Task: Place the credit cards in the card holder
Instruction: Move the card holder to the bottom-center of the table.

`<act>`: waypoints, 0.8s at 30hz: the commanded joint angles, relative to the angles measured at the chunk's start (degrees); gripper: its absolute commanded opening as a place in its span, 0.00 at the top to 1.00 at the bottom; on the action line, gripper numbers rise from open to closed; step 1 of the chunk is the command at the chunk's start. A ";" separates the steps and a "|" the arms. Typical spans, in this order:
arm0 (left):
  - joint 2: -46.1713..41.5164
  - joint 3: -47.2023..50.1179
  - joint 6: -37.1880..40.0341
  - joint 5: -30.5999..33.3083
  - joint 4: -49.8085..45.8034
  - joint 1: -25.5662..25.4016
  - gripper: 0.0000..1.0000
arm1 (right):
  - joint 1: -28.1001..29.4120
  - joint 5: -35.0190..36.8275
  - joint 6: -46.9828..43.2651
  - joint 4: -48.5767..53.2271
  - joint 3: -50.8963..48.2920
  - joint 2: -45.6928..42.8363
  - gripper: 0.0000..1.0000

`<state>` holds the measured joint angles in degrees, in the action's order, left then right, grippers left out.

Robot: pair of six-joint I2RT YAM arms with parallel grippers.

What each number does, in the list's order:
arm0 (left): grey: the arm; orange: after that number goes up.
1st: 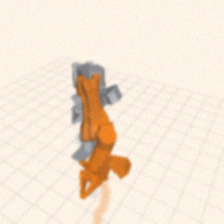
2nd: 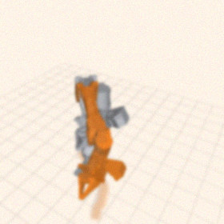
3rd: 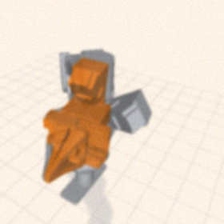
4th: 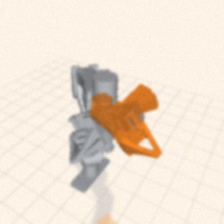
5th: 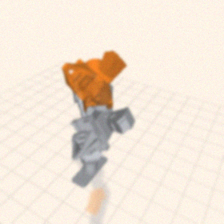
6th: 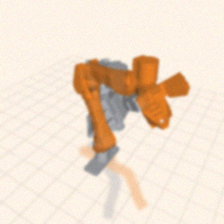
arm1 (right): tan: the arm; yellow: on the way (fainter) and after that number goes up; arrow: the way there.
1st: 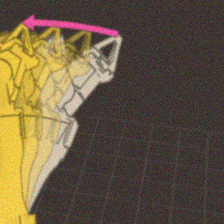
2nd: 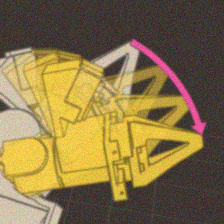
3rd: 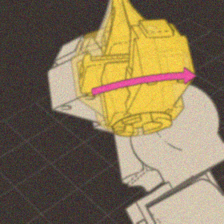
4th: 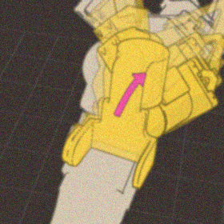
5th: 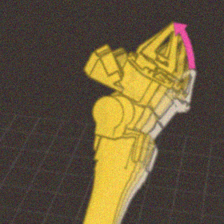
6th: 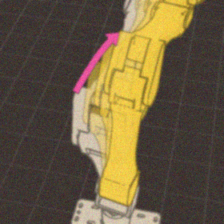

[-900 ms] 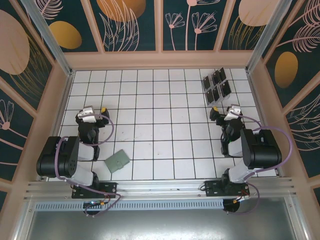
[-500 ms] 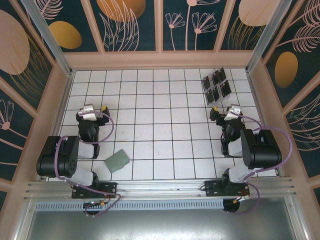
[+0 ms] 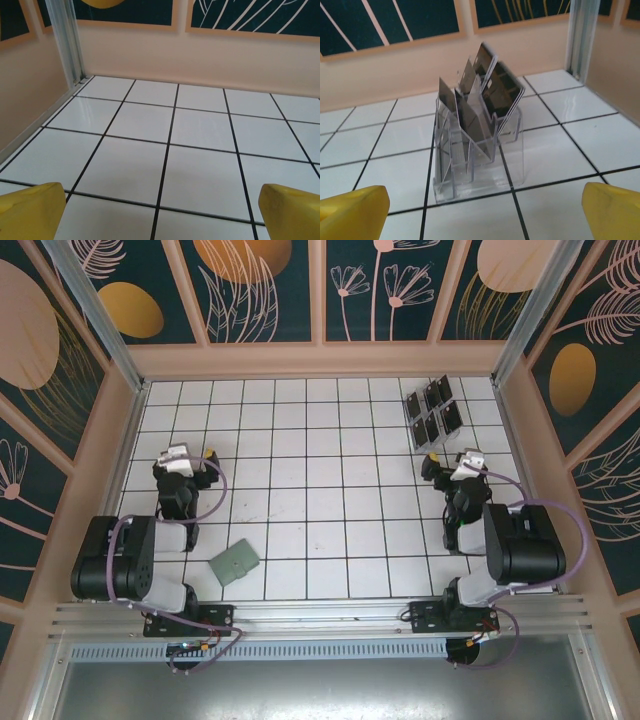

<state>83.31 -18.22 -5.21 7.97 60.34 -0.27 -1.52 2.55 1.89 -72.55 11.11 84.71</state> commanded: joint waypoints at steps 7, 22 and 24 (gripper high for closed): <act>-10.91 -18.62 -17.00 -0.87 -41.31 0.27 0.01 | -0.76 0.40 24.87 29.48 9.06 -18.60 0.01; -32.50 -10.06 -40.60 -9.45 -79.98 -10.15 0.02 | 17.41 -15.08 32.09 49.49 18.76 -14.59 0.09; -33.13 -9.56 -41.48 -8.47 -81.96 -12.62 0.02 | 20.80 -14.04 32.80 50.36 19.68 -12.06 0.11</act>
<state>51.18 -28.84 -43.07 -0.25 -12.93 -10.68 15.79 -14.26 33.61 -28.80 28.71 70.06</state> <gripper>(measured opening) 0.985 0.900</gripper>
